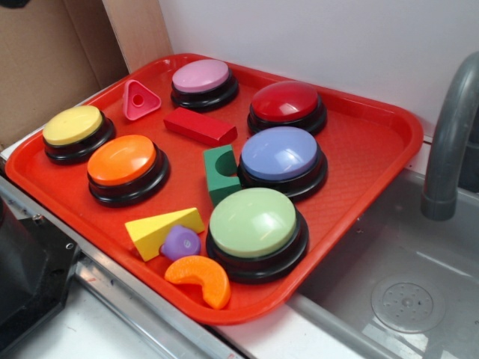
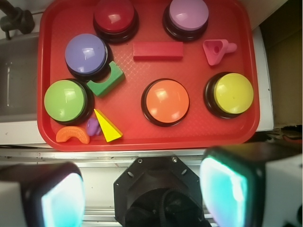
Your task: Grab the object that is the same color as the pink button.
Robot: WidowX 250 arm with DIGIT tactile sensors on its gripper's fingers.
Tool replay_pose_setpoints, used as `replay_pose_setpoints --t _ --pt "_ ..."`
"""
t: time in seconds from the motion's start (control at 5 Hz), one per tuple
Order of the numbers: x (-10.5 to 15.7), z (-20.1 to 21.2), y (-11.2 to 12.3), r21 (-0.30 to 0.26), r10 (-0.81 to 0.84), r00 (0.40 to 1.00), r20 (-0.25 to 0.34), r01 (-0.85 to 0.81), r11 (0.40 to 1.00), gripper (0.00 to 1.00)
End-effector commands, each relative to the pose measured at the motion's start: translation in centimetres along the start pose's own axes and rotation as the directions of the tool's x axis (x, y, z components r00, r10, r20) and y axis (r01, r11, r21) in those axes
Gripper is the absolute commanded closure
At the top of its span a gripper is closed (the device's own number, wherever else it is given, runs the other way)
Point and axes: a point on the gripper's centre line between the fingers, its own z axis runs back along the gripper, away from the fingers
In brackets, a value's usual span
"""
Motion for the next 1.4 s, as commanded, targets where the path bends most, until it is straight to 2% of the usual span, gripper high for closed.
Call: replay_pose_setpoints --t 0.0,0.2,0.4,0.6,0.8,1.0,1.2 --pt "4.3 -2.8 1.6 0.084 -0.023 0.992 0.122 0.012 0.996 0.00" --pt "6.2 -4.3 3.8 0.119 0.022 0.977 0.214 -0.049 0.992 0.00" --pt "8.0 -6.9 7.1 0.164 0.097 0.976 0.196 -0.130 0.978 0.00" --pt "9.3 -8.9 9.2 0.164 0.146 0.968 0.206 -0.182 0.970 0.00" --pt "10.9 -11.8 11.7 0.201 0.209 0.950 0.232 -0.257 0.945 0.00" --pt "12.2 -14.2 13.0 0.178 0.202 0.958 0.204 -0.239 0.955 0.00" --pt "12.7 -16.1 14.0 0.210 0.211 0.958 0.197 -0.251 0.945 0.00"
